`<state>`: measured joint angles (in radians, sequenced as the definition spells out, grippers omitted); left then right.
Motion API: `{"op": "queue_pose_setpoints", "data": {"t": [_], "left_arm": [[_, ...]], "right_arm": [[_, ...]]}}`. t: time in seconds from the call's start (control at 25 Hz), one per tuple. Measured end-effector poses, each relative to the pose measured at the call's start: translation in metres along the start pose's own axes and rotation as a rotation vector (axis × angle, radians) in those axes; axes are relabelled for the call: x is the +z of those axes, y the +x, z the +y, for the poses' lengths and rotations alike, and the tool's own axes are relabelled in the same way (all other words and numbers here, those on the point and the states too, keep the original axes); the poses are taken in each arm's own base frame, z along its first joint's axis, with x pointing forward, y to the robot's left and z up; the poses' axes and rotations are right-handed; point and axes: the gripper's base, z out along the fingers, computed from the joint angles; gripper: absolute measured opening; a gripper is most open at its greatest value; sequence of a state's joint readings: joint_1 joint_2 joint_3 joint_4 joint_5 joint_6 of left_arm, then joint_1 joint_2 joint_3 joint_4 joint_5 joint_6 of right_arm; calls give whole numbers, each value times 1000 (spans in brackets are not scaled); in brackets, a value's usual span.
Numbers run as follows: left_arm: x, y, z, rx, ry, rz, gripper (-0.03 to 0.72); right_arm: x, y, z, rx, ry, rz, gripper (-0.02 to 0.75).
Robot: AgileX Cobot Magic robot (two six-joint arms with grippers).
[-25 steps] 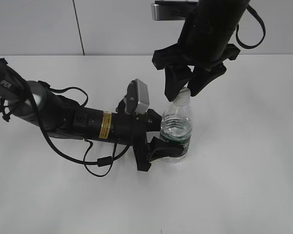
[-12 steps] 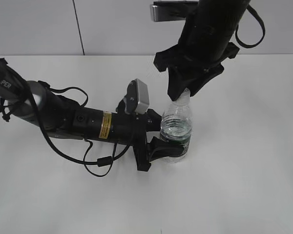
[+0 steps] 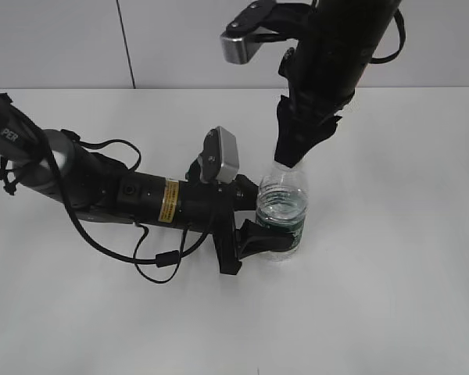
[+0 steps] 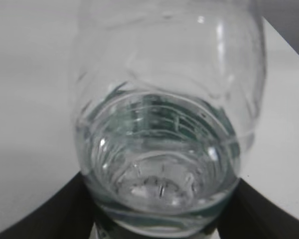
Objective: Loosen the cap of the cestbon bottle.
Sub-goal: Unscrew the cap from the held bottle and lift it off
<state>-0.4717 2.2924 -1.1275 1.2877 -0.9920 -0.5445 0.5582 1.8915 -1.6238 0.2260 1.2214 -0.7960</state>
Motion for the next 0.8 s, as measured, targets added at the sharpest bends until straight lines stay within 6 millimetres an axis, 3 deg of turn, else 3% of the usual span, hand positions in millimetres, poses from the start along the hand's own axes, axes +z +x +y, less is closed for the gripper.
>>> {"op": "queue_pose_setpoints", "data": {"t": [0.16,0.4,0.68,0.8], "left_arm": [[0,0,0,1,1,0,415],[0,0,0,3,1,0,415],[0,0,0,5,2,1,415],[0,-1,0,6,1,0,415]], "right_arm": [[0,0,0,-276,1,-2,297],[-1,-1,0,-506,4,-4,297],[-1,-1,1,-557,-1,-13,300],[-5,-4,3,-545,-6,-51,366]]}}
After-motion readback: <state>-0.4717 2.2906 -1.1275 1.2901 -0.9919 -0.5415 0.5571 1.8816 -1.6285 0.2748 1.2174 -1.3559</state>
